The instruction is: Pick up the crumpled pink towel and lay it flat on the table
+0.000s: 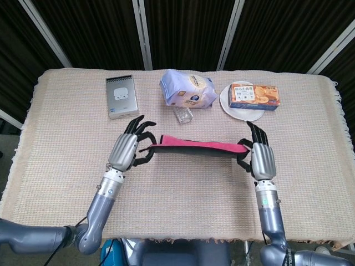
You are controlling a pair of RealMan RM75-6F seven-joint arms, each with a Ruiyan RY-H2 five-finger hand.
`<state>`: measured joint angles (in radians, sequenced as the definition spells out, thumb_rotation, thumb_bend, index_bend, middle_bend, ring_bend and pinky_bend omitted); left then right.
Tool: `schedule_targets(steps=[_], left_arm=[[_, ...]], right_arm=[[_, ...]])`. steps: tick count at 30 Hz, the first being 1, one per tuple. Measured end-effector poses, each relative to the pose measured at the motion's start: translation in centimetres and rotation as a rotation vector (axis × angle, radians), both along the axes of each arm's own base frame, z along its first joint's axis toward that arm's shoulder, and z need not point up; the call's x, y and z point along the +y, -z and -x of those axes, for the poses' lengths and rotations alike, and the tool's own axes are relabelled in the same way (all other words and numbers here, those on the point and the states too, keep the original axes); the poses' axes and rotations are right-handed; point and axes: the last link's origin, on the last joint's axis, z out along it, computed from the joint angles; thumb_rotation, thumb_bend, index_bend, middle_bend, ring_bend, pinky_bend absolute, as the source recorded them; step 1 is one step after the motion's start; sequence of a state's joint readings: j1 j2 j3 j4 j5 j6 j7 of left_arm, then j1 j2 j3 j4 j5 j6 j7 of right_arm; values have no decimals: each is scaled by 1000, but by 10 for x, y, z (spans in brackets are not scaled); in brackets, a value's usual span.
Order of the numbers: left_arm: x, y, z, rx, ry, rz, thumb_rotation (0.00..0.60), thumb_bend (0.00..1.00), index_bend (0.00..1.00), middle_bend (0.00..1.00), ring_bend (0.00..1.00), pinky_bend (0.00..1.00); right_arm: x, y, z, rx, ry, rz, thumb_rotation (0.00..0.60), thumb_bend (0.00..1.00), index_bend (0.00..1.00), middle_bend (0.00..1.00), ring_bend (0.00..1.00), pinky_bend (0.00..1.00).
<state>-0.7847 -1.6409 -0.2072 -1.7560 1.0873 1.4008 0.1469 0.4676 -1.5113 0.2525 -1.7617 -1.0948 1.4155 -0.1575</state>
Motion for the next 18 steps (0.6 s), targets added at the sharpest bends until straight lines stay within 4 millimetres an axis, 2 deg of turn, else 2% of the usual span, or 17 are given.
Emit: schedule_targets(steps=[6, 18], left_arm=[[-28, 2, 31, 15, -43, 35, 600, 675, 613, 195, 0, 24], [-65, 14, 62, 56, -66, 105, 600, 675, 614, 195, 0, 24]], right_arm=[[23, 14, 18, -5, 18, -47, 600, 699, 628, 88, 0, 0], [60, 30, 44, 11, 48, -117, 600, 698, 628, 88, 0, 0]])
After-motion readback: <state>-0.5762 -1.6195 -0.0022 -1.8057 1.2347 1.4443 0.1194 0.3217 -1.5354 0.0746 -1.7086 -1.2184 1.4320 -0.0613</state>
